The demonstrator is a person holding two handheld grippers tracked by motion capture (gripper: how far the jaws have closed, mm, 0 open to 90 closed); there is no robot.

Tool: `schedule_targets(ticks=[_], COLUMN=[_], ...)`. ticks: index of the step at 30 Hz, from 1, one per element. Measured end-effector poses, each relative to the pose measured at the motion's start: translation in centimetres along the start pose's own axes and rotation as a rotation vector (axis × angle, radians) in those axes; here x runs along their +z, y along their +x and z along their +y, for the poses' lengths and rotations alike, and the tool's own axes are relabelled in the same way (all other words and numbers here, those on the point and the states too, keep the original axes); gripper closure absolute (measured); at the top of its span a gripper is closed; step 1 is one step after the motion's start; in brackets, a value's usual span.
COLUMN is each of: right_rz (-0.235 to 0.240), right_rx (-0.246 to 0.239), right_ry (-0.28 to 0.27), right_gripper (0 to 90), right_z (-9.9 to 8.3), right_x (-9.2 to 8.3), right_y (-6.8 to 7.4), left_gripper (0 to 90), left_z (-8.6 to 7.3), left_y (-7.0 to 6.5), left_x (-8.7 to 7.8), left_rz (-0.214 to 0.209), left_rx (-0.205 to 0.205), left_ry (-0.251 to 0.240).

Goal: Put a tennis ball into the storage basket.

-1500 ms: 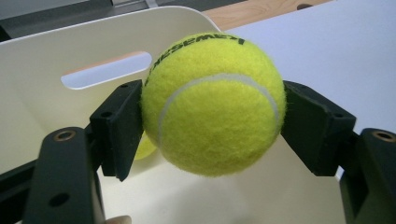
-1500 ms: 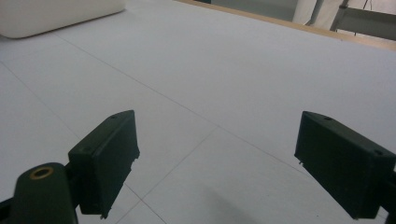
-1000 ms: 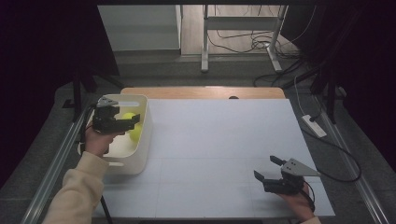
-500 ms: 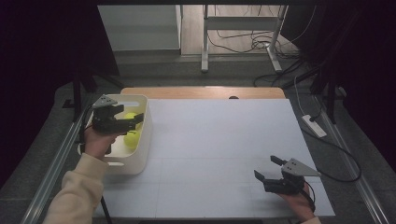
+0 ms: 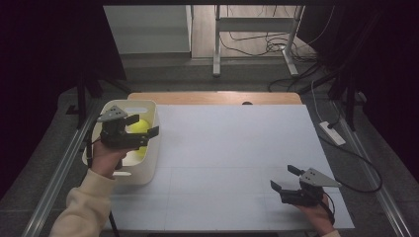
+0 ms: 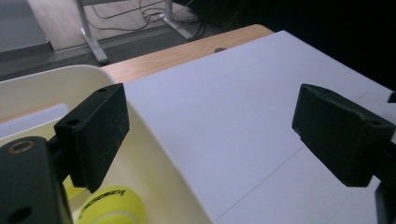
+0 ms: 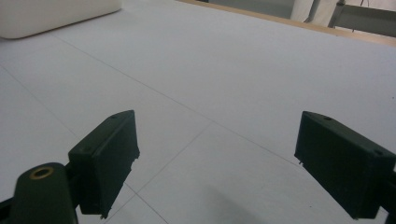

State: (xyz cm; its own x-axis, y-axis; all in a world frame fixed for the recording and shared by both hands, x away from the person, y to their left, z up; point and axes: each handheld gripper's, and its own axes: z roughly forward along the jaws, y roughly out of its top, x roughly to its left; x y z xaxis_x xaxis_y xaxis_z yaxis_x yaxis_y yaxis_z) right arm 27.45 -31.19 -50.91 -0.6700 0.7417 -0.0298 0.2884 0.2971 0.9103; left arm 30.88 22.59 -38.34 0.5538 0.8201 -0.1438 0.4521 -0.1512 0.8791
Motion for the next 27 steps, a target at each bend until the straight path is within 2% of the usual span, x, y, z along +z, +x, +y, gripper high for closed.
schedule_targets(ticks=[11,16,27], right_rz=[-0.001,0.001,-0.005], right_rx=[-0.003,-0.006,-0.005], right_ry=[-0.002,0.001,-0.002], right_gripper=[13.1,13.1,13.2], right_z=[0.0,0.0,-0.1], right_x=[-0.1,-0.1,-0.6], right_y=[0.2,0.2,0.3], left_gripper=[9.9,7.6,6.1], left_z=[-0.5,-0.8,-1.6], left_y=[-2.7,-3.9,-6.7], left_x=[0.4,0.7,1.7], left_rz=[-0.060,-0.077,-0.149], left_rx=[0.060,0.076,0.137], left_ry=[-0.003,-0.004,-0.006])
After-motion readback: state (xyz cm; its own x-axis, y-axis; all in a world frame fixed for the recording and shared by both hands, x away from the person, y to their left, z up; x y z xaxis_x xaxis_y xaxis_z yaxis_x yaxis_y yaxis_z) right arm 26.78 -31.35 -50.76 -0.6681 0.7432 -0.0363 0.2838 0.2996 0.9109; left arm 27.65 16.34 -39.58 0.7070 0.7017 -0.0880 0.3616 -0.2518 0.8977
